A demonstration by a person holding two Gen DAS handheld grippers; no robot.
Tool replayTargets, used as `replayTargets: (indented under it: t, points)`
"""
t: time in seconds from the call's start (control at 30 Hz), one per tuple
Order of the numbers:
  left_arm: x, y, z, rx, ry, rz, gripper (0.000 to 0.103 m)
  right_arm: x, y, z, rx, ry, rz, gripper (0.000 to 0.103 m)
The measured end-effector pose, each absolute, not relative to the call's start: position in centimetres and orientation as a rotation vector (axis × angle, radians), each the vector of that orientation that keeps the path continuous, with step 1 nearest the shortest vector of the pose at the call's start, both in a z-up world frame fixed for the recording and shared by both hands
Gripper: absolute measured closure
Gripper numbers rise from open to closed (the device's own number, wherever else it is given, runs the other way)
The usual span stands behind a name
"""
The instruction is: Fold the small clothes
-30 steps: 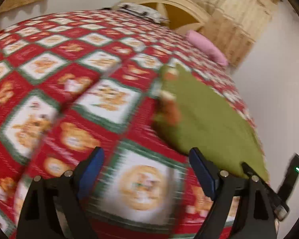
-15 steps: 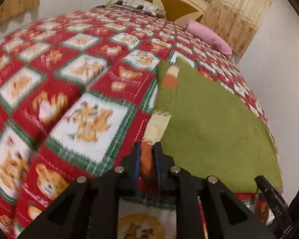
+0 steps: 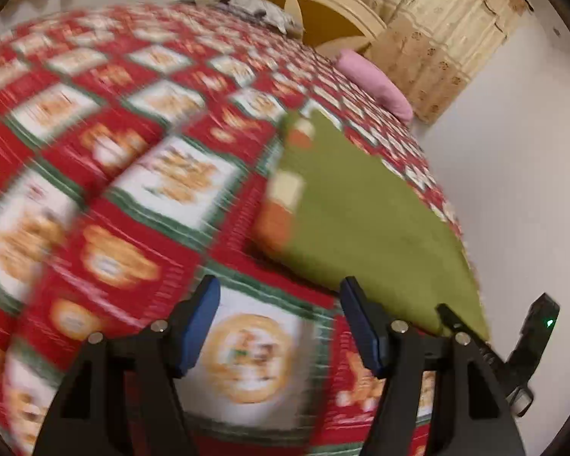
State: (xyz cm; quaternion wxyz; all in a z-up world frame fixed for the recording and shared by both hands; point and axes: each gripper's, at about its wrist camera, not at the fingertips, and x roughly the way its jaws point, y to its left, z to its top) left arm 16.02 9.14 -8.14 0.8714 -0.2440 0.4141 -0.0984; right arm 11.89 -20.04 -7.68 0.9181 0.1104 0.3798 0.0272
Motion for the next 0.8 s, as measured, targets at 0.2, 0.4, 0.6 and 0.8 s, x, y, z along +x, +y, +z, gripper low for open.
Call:
replayTargets:
  t: [0.2,0.4,0.6,0.8]
  points:
    - [19.3,6.5,-8.1,-0.605,0.771,-0.208,0.005,11.8,-20.1,-7.7,0.22,0.78,0.05,0.074]
    - [22.4,6.0,-7.8,-0.642,0.73,-0.149,0.049,11.7,-20.1,-7.6,0.222,0.778,0.05,0.074]
    - [21.4,7.1,-9.0,-0.688,0.736,-0.154,0.046,11.9,-19.5,-6.8,0.201,0.771,0.04,0.074]
    - [22.3,5.8,-8.5,-0.63,0.743,-0.152,0.035,17.1,-17.9,-2.9,0.2,0.706,0.049,0.074]
